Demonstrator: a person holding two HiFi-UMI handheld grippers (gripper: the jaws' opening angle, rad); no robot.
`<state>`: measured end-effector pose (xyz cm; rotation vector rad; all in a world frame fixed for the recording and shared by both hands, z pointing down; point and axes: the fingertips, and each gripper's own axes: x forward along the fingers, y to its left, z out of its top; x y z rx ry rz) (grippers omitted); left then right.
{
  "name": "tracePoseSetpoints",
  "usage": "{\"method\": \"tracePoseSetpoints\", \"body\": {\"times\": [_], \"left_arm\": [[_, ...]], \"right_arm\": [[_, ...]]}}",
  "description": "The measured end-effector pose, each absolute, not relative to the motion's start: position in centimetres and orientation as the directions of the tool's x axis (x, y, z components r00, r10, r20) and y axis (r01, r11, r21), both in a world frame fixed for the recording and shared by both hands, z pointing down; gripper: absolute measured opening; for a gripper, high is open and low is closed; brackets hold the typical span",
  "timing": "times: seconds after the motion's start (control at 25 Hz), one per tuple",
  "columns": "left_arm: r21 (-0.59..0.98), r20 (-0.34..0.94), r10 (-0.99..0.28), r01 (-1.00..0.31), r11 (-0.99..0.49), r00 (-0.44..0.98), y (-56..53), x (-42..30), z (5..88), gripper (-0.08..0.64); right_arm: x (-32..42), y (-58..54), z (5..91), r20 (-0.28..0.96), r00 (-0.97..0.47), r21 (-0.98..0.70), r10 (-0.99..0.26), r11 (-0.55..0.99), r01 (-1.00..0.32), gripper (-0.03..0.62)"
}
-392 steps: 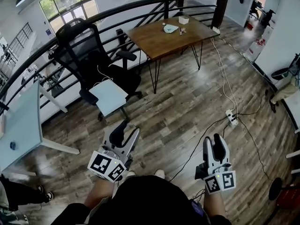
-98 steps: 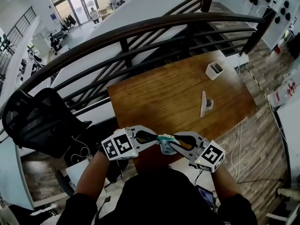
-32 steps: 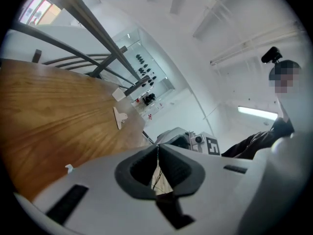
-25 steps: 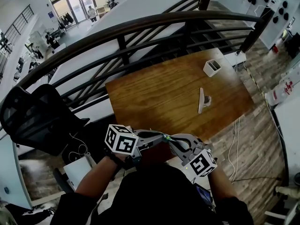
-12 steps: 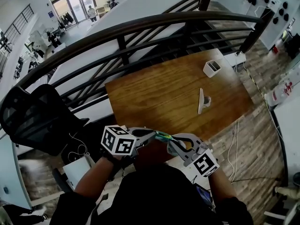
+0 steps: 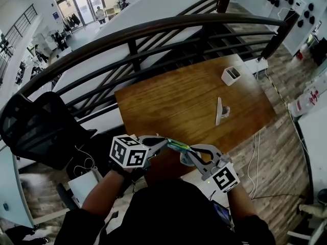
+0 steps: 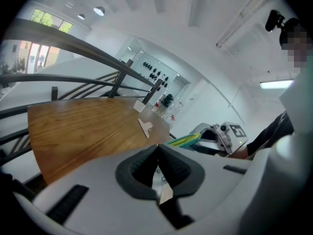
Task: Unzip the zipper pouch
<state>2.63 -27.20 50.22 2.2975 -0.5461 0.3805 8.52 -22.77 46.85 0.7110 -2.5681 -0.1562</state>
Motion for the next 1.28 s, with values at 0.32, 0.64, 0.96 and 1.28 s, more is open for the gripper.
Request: {"method": "tracePoseSetpoints", "body": {"times": [0.32, 0.64, 0.96, 1.28], "left_arm": [[0.552, 0.44, -0.283, -0.505, -0.664, 0.853, -27.5, 2.2, 50.2, 0.015], [0.546, 0.447, -0.288, -0.513, -0.662, 0.847, -27.5, 1.9, 50.4, 0.017], [0.512, 0.491, -0.306, -0.555, -0.656, 0.815, -27.7, 1.0, 51.4, 0.015], [0.491, 0.506, -0.322, -0.574, -0.655, 0.8, -28.3, 0.8, 51.9, 0.015]], "right_arm": [[9.0, -23.1, 46.6, 0.388, -0.753, 0.239, -0.531, 0.847, -0.474, 0.009], [9.1, -23.1, 46.9, 0.405, -0.736, 0.26, -0.543, 0.84, -0.476, 0.009], [10.2, -23.2, 47.1, 0.382, -0.736, 0.242, -0.558, 0.83, -0.503, 0.008], [10.5, -23.5, 47.4, 0.387, -0.728, 0.257, -0.565, 0.825, -0.503, 0.006]]}}
